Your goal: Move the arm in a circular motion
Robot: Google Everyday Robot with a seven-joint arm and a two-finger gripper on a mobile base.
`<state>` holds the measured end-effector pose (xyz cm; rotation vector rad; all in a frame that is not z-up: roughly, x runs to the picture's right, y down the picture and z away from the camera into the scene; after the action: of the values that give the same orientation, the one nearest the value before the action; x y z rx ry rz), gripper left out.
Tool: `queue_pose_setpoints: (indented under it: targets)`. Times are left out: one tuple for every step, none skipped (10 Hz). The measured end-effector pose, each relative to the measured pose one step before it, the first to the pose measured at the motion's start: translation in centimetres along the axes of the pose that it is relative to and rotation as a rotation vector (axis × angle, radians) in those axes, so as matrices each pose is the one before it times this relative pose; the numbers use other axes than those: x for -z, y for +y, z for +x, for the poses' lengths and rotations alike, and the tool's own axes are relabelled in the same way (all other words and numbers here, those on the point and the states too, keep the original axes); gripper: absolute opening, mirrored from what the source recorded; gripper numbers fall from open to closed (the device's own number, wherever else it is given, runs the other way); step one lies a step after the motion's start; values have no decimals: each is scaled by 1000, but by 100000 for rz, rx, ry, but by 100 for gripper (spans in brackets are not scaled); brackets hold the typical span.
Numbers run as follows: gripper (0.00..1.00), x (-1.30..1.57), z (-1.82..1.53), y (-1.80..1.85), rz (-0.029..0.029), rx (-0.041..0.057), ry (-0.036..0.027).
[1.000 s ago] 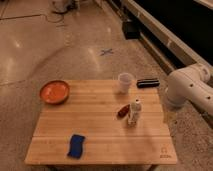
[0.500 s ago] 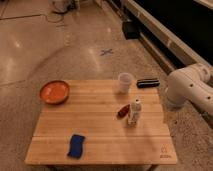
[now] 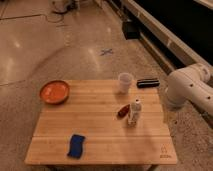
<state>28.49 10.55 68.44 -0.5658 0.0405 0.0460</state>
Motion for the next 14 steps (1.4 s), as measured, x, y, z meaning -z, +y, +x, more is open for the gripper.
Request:
queue_pose_setpoints:
  targets:
    - [65, 1, 2, 0, 1, -2, 3]
    - [65, -2, -2, 1, -4, 4, -1]
    - [65, 1, 2, -1, 4, -3, 4]
    - [65, 0, 2, 1, -2, -5, 0]
    - [65, 0, -1, -2, 4, -2, -3]
    - [65, 1, -2, 0, 2, 8, 2]
    - [65, -1, -1, 1, -3, 1, -2]
    - [65, -3, -1, 1, -7, 5, 1]
    - [65, 3, 2, 0, 6, -10, -2]
    - [65, -2, 14, 3, -11, -17, 20]
    - [65, 16, 19, -22, 22, -24, -26]
    - [65, -23, 3, -55, -138, 71, -248]
    - [65, -216, -232, -82, -1884, 922, -792]
    - [65, -276, -956, -780, -2603, 2064, -2337]
